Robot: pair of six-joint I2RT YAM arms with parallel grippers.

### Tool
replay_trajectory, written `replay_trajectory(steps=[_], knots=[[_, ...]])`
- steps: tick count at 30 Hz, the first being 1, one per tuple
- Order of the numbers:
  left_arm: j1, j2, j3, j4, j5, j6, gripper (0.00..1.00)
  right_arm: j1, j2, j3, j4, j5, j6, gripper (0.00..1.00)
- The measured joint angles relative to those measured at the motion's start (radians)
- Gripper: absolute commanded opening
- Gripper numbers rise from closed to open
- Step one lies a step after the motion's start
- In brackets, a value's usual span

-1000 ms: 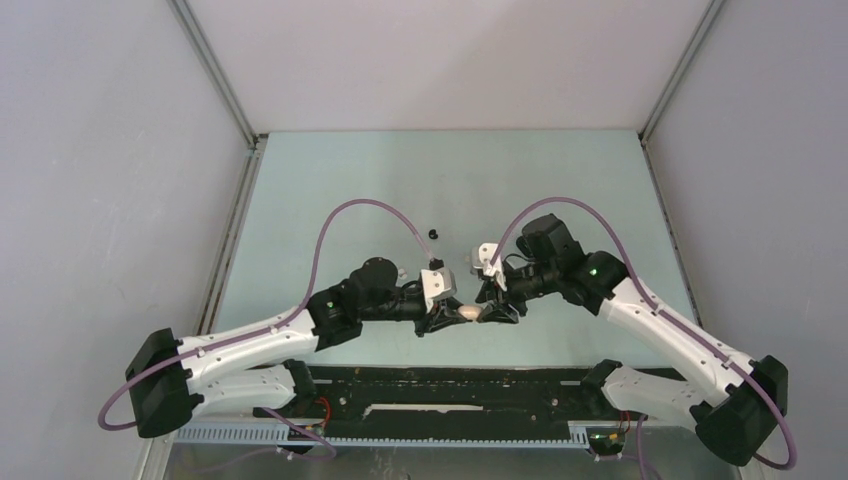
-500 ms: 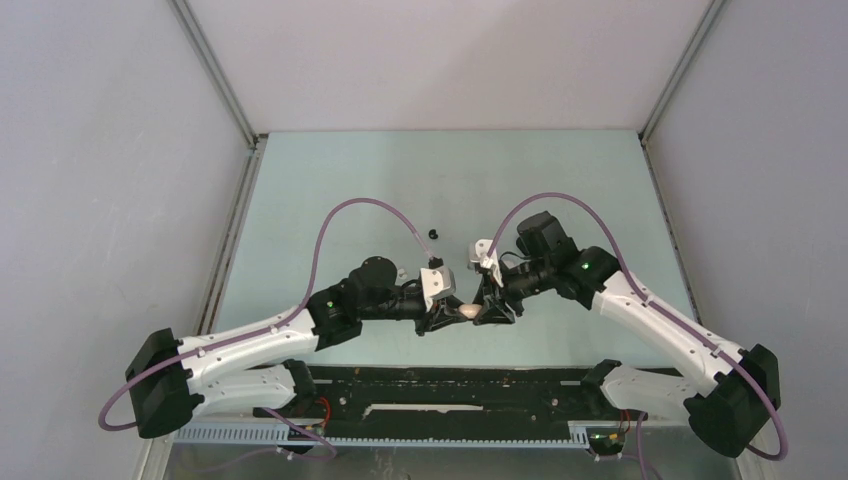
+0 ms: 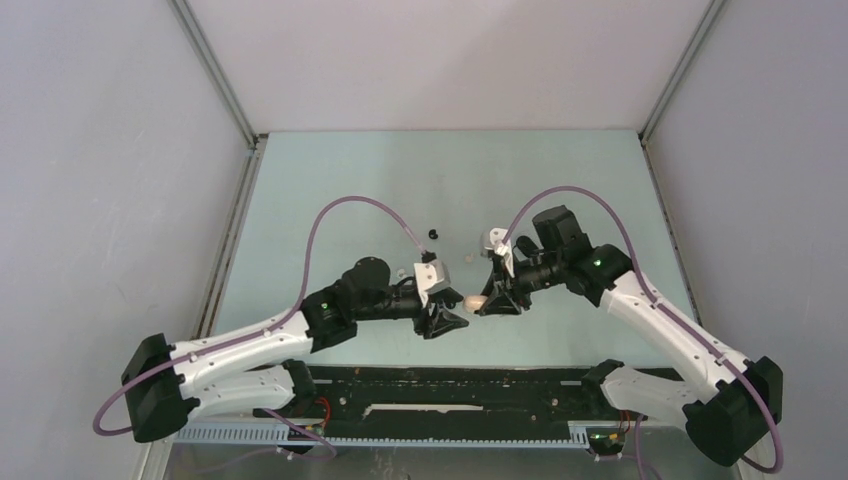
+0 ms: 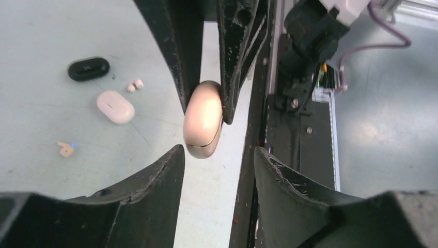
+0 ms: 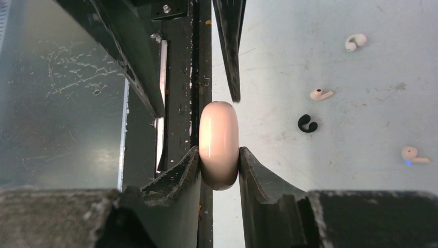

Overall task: Insert the wireless bluetooth earbuds into the charging case
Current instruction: Pick up the charging case at the center of the board.

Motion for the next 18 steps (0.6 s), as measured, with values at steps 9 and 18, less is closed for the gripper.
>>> replay_trajectory(steps=[9, 18], knots=[[-0.114, -0.074, -0.177, 0.338, -0.170, -0.146, 0.61, -0.029, -0.119, 0.000, -0.019, -0.029, -0.035, 0.13], [-0.125, 0.124, -0.225, 0.527, -0.212, -0.084, 0.55, -0.032, -0.114, -0.003, -0.044, -0.046, -0.091, 0.13]])
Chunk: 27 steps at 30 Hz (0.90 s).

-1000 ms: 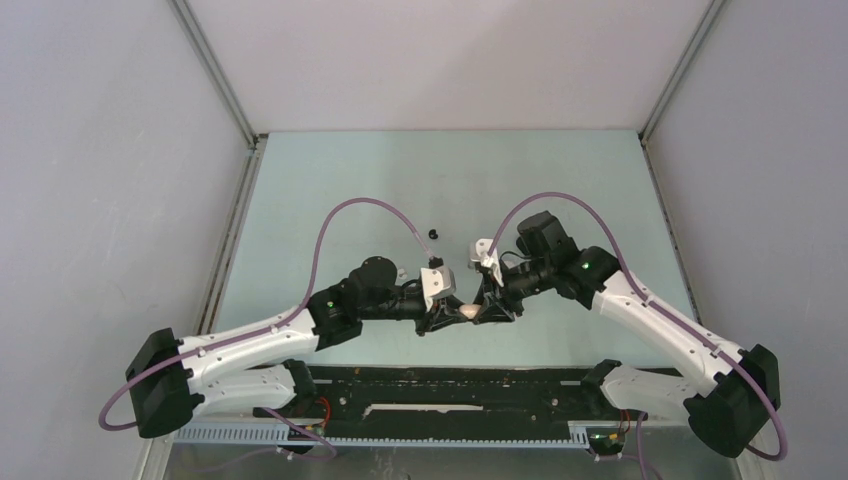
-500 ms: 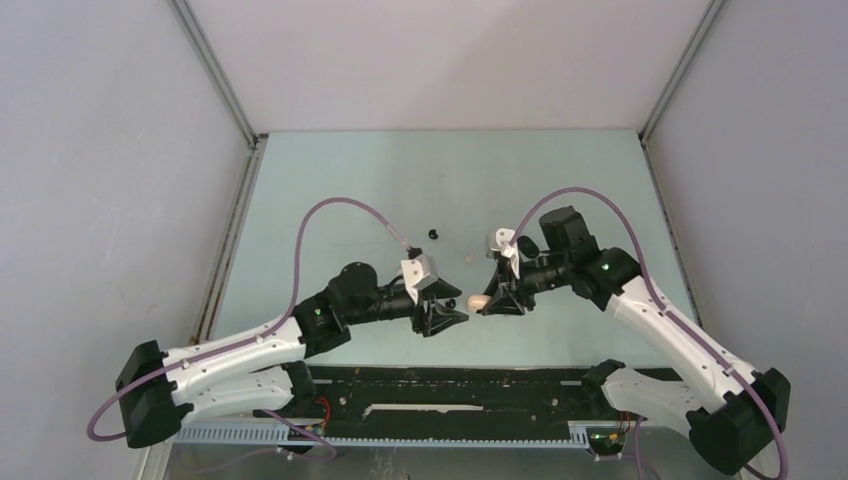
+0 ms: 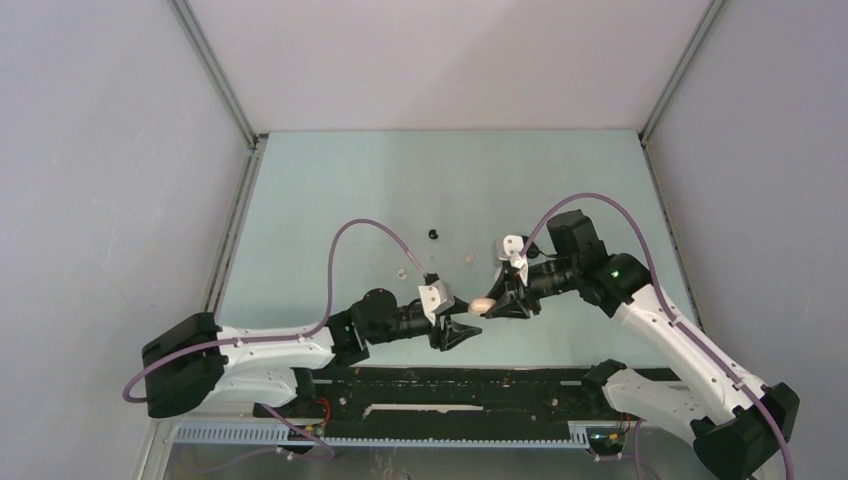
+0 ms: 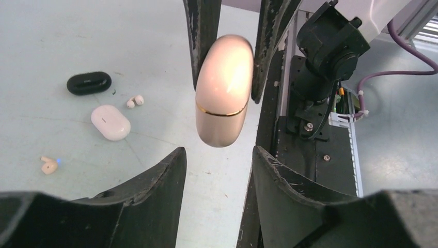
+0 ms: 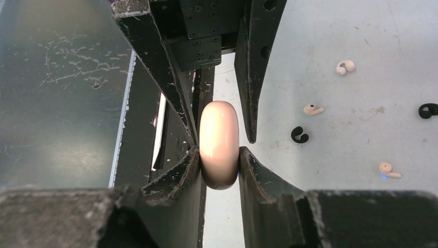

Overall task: Insert the wireless bluetooth earbuds into the charging case
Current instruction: Pick up the charging case at the center of the board, then open the charging case.

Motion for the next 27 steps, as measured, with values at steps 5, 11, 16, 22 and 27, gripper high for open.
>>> replay_trajectory(steps=[5, 11, 16, 22, 27], knots=[[0.000, 0.015, -0.011, 0.086, 0.015, 0.016, 0.51, -0.003, 0.002, -0.016, -0.006, 0.000, -0.014, 0.15], [0.000, 0.015, -0.011, 0.126, 0.019, 0.035, 0.43, -0.003, 0.020, -0.021, -0.013, 0.000, -0.023, 0.16], [0.000, 0.027, -0.011, 0.135, 0.025, 0.036, 0.35, -0.003, 0.022, -0.023, -0.019, 0.001, -0.025, 0.16], [0.000, 0.050, -0.010, 0.139, 0.043, 0.035, 0.14, -0.003, 0.021, -0.033, -0.021, 0.006, -0.033, 0.20], [0.001, 0.064, -0.010, 0.147, 0.053, 0.035, 0.02, -0.003, 0.021, -0.037, -0.026, 0.011, -0.037, 0.44]])
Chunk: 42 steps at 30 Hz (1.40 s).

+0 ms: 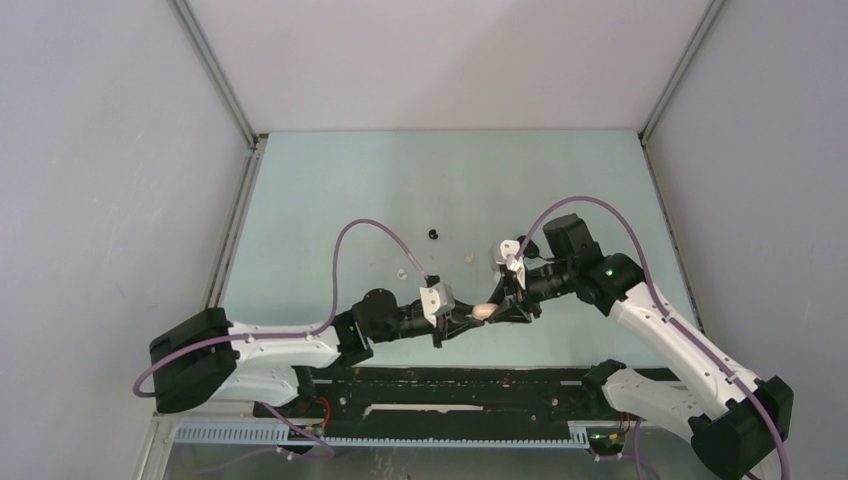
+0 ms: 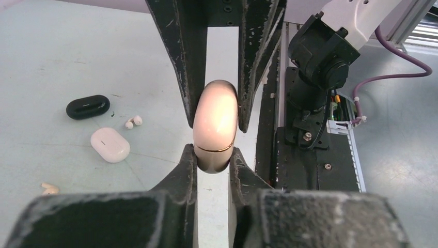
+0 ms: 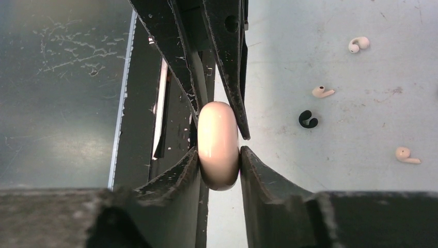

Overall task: Insert the wireless bluetooth earbuds into the charging case
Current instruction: Open the charging case.

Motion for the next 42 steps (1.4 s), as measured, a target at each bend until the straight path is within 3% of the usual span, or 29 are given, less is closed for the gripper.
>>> replay_trajectory(steps=[3, 6, 28, 42], knots=[[0.000, 0.010, 0.000, 0.016, 0.009, 0.009, 0.00, -0.003, 0.005, -0.002, 0.004, -0.007, 0.015, 0.57], [0.000, 0.023, 0.000, 0.043, 0.023, 0.017, 0.00, -0.005, 0.019, -0.002, 0.011, -0.025, 0.039, 0.59], [0.000, 0.068, -0.005, 0.107, 0.061, 0.016, 0.00, -0.079, 0.031, -0.002, 0.047, -0.111, 0.138, 0.53], [0.000, 0.069, -0.023, 0.121, 0.069, 0.000, 0.00, -0.184, 0.031, 0.022, 0.035, -0.224, 0.162, 0.60]])
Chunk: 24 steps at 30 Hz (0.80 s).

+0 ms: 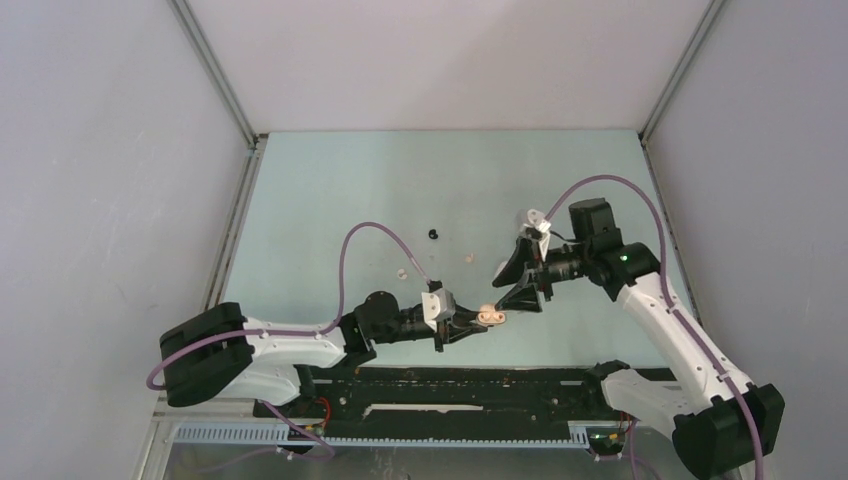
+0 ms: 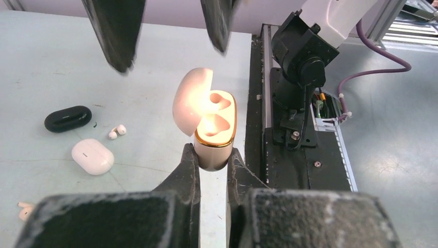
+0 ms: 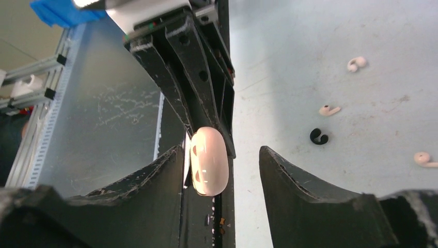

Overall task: Insert the wireless bluetooth earbuds into the charging case
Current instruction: Open the charging case, then pick up the earbud from the center of the board.

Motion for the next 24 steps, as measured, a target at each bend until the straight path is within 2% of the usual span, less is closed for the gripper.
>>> replay_trajectory(steps=[4, 8, 14, 24], knots=[[0.000, 0.000, -0.010, 0.009, -0.004, -0.008, 0.00, -0.082, -0.008, 0.056, -0.041, -0.085, -0.016, 0.61], [0.000, -0.002, -0.013, 0.008, -0.019, -0.030, 0.00, -0.128, -0.022, 0.079, -0.088, -0.120, -0.070, 0.67], [0.000, -0.024, -0.013, 0.004, -0.027, -0.053, 0.00, -0.063, -0.024, 0.079, -0.179, -0.047, -0.167, 0.69], [0.000, -0.032, -0.013, 0.016, -0.026, -0.078, 0.00, 0.016, 0.004, 0.071, -0.190, 0.059, -0.188, 0.70]])
